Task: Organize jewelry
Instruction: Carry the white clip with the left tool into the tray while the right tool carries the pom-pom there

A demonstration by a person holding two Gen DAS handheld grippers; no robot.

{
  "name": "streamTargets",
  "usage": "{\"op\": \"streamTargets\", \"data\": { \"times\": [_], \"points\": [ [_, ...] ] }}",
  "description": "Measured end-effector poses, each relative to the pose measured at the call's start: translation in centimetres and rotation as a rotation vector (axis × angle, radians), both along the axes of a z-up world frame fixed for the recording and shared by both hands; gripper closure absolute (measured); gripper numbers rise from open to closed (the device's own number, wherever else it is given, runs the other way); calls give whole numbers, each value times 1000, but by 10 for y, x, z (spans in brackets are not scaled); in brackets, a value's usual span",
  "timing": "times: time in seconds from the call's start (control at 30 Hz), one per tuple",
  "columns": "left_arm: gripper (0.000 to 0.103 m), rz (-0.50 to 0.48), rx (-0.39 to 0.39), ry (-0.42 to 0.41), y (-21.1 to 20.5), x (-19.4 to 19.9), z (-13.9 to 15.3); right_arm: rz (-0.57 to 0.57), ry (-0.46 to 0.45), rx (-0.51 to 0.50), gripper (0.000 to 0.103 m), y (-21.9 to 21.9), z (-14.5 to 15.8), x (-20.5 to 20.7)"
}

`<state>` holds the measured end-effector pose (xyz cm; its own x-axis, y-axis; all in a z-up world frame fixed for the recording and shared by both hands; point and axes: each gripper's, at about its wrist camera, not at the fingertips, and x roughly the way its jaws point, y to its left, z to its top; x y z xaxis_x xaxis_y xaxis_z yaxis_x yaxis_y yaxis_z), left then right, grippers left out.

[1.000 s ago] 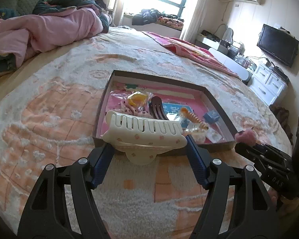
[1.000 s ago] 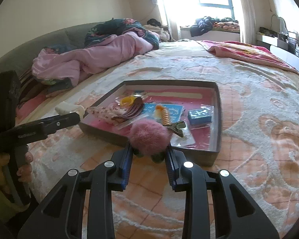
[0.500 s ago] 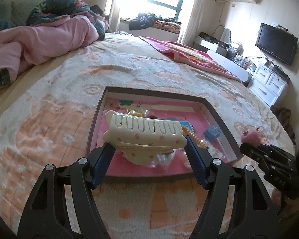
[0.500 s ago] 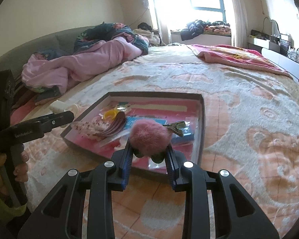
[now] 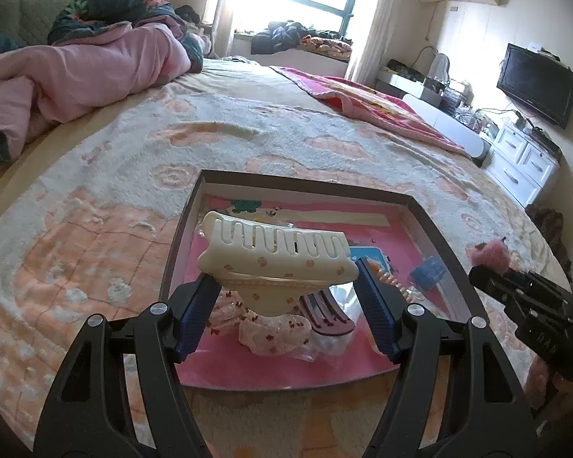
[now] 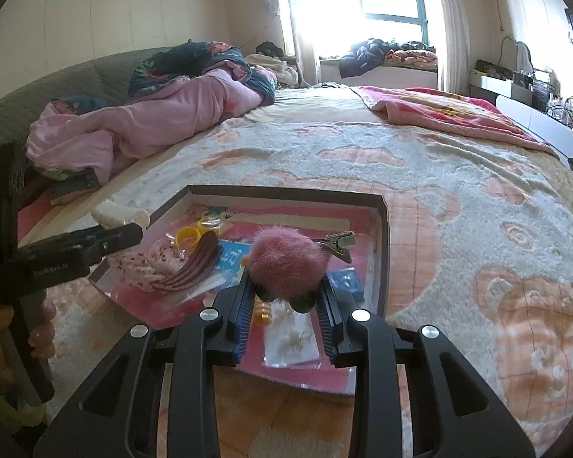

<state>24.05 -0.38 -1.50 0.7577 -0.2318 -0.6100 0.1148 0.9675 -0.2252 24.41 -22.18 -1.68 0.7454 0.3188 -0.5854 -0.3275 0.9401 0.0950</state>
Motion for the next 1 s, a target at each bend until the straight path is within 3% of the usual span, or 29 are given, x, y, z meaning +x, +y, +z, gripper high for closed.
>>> {"op": "streamTargets", "data": {
  "times": [0.57,1.0],
  "points": [
    [42,15,14,48,5,18,-25,43,75,-35,74,24,-28,36],
    [42,34,14,73,12,20,-33,91,117,-25,73,35,-41,29]
  ]
}}
